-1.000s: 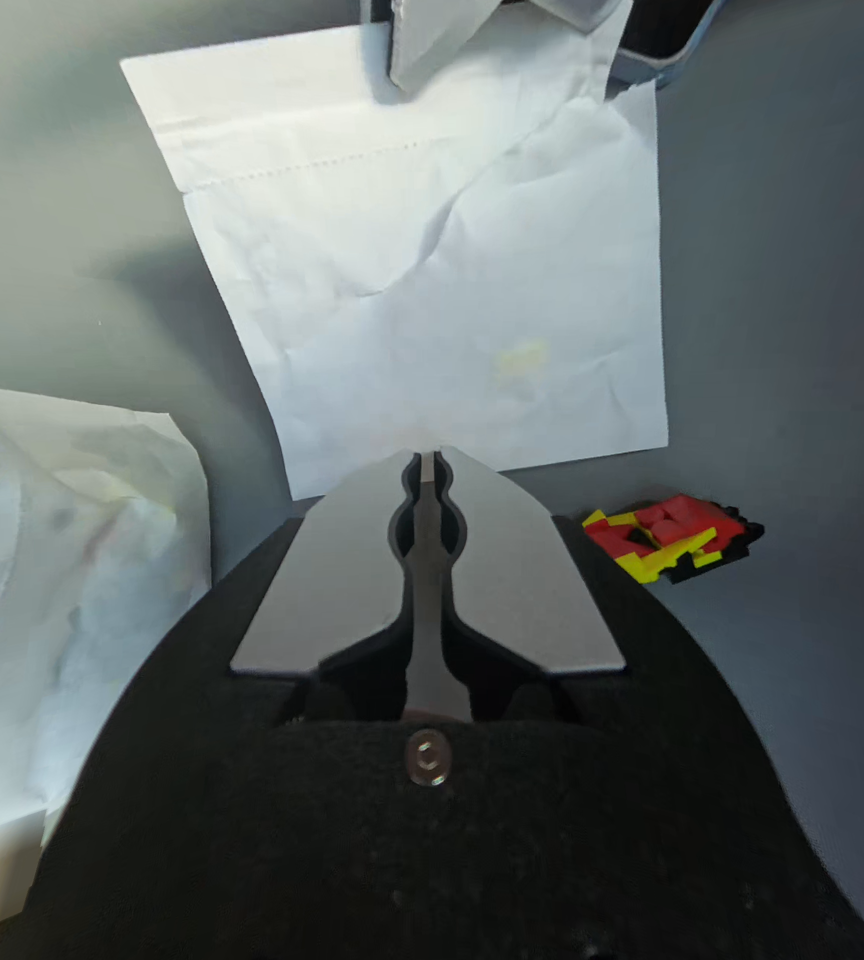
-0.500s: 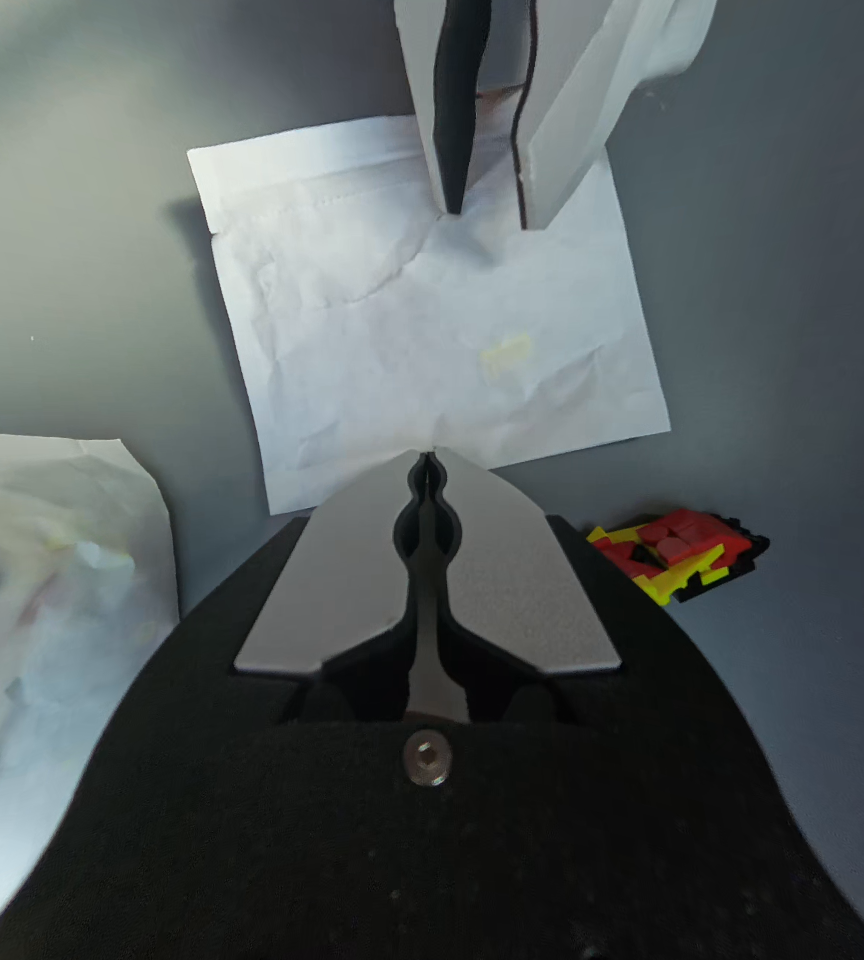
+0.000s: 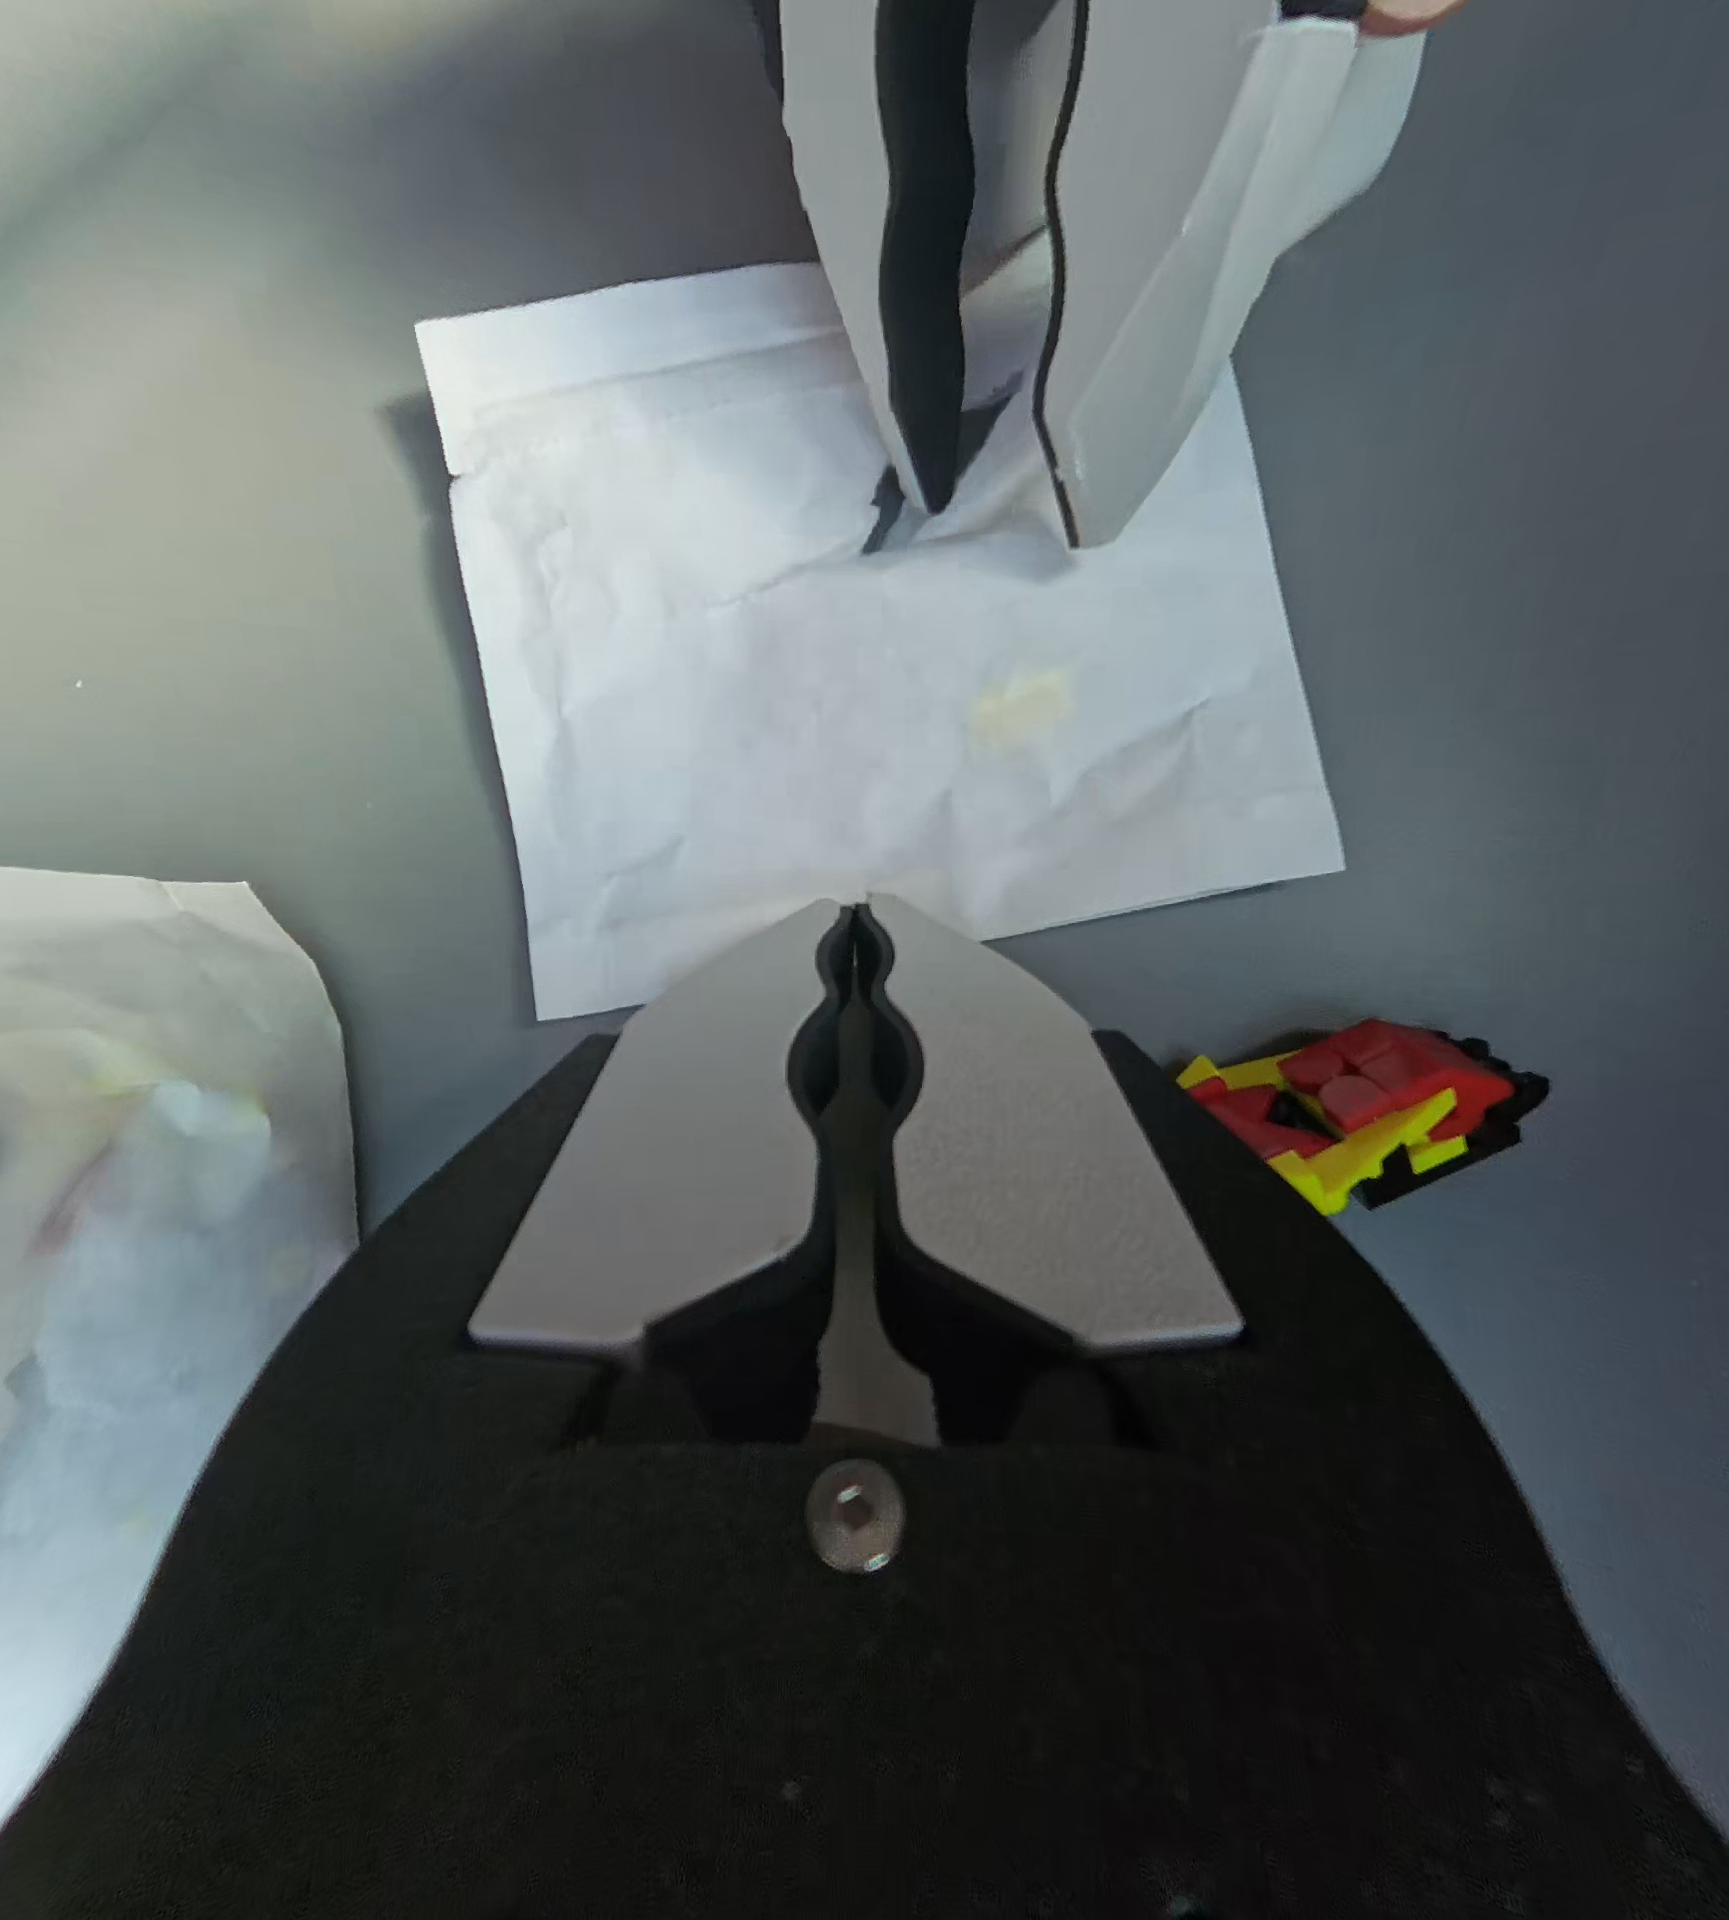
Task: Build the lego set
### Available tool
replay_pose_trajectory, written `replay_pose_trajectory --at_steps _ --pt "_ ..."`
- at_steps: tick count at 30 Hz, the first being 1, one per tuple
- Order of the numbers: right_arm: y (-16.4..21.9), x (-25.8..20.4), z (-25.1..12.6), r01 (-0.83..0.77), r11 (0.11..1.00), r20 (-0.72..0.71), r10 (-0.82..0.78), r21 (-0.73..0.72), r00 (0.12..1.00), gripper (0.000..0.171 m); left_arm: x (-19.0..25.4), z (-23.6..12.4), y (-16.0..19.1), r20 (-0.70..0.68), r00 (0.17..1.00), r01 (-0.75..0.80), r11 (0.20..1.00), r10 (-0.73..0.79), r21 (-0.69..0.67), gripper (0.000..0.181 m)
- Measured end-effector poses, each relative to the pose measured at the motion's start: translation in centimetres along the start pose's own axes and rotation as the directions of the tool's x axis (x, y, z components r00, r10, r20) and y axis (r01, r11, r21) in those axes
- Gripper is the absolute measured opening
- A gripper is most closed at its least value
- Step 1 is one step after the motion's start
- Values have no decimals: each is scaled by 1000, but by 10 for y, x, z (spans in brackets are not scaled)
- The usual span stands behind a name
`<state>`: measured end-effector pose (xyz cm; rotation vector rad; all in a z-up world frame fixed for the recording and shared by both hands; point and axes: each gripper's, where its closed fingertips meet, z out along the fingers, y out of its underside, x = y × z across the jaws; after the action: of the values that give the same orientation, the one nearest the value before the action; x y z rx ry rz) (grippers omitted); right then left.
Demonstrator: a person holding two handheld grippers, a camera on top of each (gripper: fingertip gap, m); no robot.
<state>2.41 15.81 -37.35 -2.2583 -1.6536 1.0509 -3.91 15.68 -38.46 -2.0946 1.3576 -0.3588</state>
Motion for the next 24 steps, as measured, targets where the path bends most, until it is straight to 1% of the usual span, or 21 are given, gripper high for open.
replay_pose_trajectory --at_steps 2,3,5,7,10,12,14,16,17,18,19,20,21,23,24 --pt "-3 0 2 -5 1000 14 5 2 1000 29 0 0 0 5 1000 -2 1000 2 4 0" --pt "-5 2 3 -2 1000 -5 2 0 1000 29 0 0 0 7 1000 -2 1000 2 8 0" --pt "-11 15 0 38 999 -111 -38 -1 993 29 0 1 -1 5 1000 0 1000 0 15 0" --pt "-15 20 -1 71 997 -161 -71 -7 984 29 0 1 -1 1 1000 1 1000 -1 16 0" --pt "-13 20 6 50 998 -115 -52 -25 992 29 -1 1 -1 1 1000 -9 1000 9 12 0" --pt "-15 7 10 49 998 -37 -50 -29 998 30 -1 1 -1 1 1000 -12 1000 12 9 0" --pt "-16 4 13 52 998 -24 -53 -25 998 30 -1 1 -1 5 1000 -16 1000 16 8 0" --pt "-22 1 13 36 999 16 -36 6 999 26 -1 1 -1 10 1000 -18 1000 18 14 0" --pt "-29 -5 12 23 999 66 -25 39 997 16 -1 2 -2 11 1000 -16 1000 16 18 0" --pt "-36 -13 11 10 997 121 -20 80 993 11 -1 2 -2 11 1000 -13 1000 13 23 0" --pt "-38 -14 12 15 996 116 -25 87 993 8 -2 2 -3 12 1000 -11 1000 11 27 0" --pt "-34 -12 14 53 997 77 -58 61 995 6 -2 2 -3 16 1000 -12 1000 11 27 0" --pt "-34 -9 14 79 995 37 -81 67 996 4 -5 2 -2 36 999 -21 999 20 24 0" --pt "-37 -5 6 66 990 14 -68 124 998 1 -14 -5 -5 99 995 -24 998 18 57 0" --pt "-40 -5 0 57 983 16 -61 176 998 0 -16 -11 -10 103 995 10 995 -20 100 0"
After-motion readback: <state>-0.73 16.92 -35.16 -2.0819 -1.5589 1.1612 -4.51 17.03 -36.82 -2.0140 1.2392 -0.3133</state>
